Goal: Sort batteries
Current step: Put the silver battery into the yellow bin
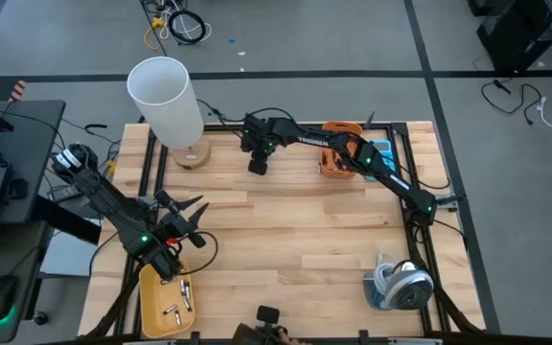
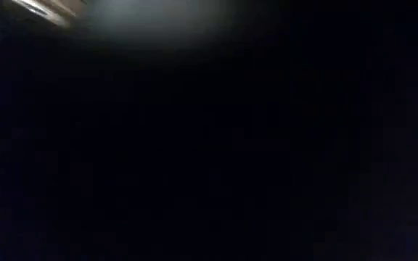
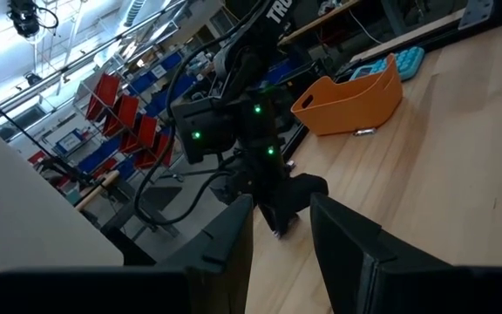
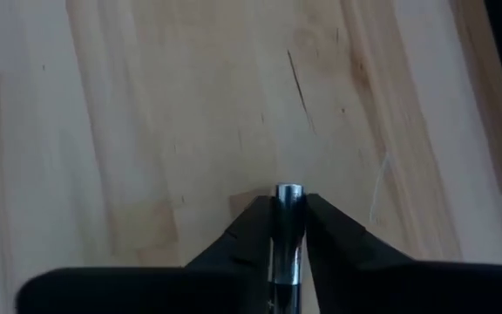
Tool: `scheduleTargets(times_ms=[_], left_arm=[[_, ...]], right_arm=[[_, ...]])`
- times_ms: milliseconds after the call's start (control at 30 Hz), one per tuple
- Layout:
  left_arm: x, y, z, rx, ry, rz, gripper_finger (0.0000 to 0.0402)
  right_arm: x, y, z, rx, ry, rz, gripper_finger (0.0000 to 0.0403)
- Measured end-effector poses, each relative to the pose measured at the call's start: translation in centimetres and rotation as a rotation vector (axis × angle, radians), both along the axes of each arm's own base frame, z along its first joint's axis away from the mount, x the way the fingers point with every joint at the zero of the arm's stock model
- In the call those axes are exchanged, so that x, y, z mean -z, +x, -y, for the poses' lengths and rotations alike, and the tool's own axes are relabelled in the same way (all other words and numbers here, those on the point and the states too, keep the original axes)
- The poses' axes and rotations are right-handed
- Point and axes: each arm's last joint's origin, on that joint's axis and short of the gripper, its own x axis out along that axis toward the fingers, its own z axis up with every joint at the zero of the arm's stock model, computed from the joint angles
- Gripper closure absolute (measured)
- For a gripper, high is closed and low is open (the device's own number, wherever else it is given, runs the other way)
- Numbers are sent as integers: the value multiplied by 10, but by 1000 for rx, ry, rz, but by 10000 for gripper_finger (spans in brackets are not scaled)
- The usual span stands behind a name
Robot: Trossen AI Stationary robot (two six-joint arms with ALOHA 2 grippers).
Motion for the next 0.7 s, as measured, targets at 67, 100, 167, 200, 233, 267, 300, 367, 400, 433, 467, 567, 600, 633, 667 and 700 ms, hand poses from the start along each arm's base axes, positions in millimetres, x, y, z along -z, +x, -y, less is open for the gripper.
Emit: scheduleTargets(times_ms=[67, 100, 167, 200, 233, 267, 300, 367, 400, 433, 467, 567, 600, 633, 667, 700], left_arm=[[0, 0, 0, 0, 0, 0, 282], [0, 0, 0, 0, 0, 0, 282], [0, 0, 0, 0, 0, 0, 282], [0, 0, 0, 0, 0, 0, 282], [0, 0, 0, 0, 0, 0, 282], [0, 0, 0, 0, -1, 1, 282], [0, 0, 0, 0, -1, 1, 282], [0, 0, 0, 0, -1, 1, 282], [0, 0, 0, 0, -1, 1, 282], [0, 0, 0, 0, -1, 1, 282], [0, 0, 0, 0, -1, 1, 282], [0, 0, 0, 0, -2, 2, 282], [0, 0, 0, 0, -3, 2, 282], [0, 0, 0, 0, -3, 2, 282], [0, 0, 0, 0, -4, 3, 282], [0, 0, 0, 0, -5, 4, 282]], right_arm=[[-1, 0, 0, -16, -9, -2, 352], [-1, 0, 0, -25, -14, -4, 356], [-1, 0, 0, -33, -18, -5, 358], [-1, 0, 0, -33, -19, -5, 358], [-1, 0, 0, -34, -19, -5, 358], [-1, 0, 0, -38, -20, -7, 358], [-1, -1, 0, -42, -20, -11, 358], [-3, -3, -1, -45, -12, -34, 359], [-4, -4, -1, -46, -11, -40, 360], [-7, -5, -1, -45, -9, -44, 360], [-10, -6, -1, -42, -6, -48, 361], [-21, -6, -1, -44, -10, -43, 364], [-23, -7, -1, -47, -9, -49, 366], [-24, -7, -1, -54, -13, -50, 370], [-28, -8, -1, -58, -16, -47, 376], [-29, -9, -1, -60, -16, -50, 383]])
